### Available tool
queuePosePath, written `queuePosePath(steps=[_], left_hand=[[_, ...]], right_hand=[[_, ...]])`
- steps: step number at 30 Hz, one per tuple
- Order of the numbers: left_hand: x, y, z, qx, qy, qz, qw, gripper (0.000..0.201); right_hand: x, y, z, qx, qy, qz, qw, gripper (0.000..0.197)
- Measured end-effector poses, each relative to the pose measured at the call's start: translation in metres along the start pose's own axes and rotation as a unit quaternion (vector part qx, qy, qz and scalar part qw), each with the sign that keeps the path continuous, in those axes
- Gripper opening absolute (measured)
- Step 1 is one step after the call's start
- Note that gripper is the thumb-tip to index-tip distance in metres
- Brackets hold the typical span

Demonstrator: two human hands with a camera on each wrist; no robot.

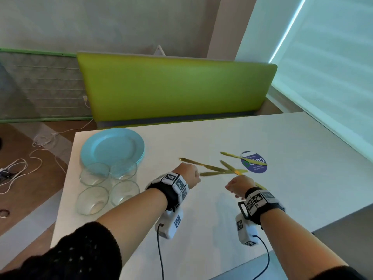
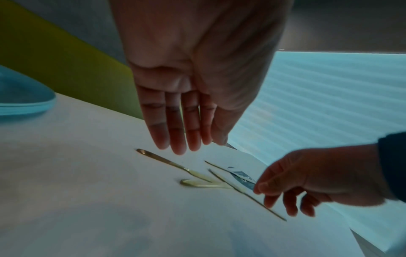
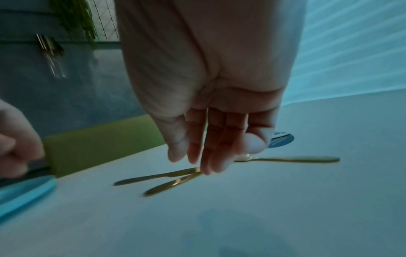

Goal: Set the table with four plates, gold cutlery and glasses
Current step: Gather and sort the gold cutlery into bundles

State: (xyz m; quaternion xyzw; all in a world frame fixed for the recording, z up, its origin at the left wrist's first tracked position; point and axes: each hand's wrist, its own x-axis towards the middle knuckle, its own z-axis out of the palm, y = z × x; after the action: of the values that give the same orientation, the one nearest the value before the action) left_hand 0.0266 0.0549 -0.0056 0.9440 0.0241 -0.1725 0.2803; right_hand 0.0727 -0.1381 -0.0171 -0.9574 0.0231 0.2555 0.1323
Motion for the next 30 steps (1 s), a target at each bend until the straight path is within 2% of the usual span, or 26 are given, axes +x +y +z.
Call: queuePosePath(steps=[3, 6, 12, 18, 25, 30], left_hand=[[0.041, 0.014, -0.005, -0.021, -0.004, 0.008, 1.000, 0.011], [0.070, 0.024, -0.006, -0.053, 0.010, -0.002, 0.999, 0.011], [0.112, 0.034, 0.000, -0.094, 0.017, -0.046, 0.994, 0.022], [0.135, 0.039, 0.008, -0.095, 0.012, -0.067, 0.993, 0.024], [0.151, 0.042, 0.015, -0.094, 0.005, -0.072, 0.993, 0.023], [0.155, 0.046, 0.019, -0.099, 0.005, -0.082, 0.992, 0.027]], right_hand=[[0.037, 0.022, -0.020, -0.065, 0.034, 0.017, 0.997, 0.019], [0.071, 0.044, -0.028, -0.119, 0.044, 0.031, 0.991, 0.034], [0.116, 0.065, -0.033, -0.170, 0.029, 0.058, 0.983, 0.028], [0.134, 0.073, -0.031, -0.186, 0.045, 0.058, 0.980, 0.025], [0.137, 0.069, -0.036, -0.225, 0.046, 0.008, 0.973, 0.024], [0.132, 0.069, -0.034, -0.213, 0.056, -0.011, 0.975, 0.024]])
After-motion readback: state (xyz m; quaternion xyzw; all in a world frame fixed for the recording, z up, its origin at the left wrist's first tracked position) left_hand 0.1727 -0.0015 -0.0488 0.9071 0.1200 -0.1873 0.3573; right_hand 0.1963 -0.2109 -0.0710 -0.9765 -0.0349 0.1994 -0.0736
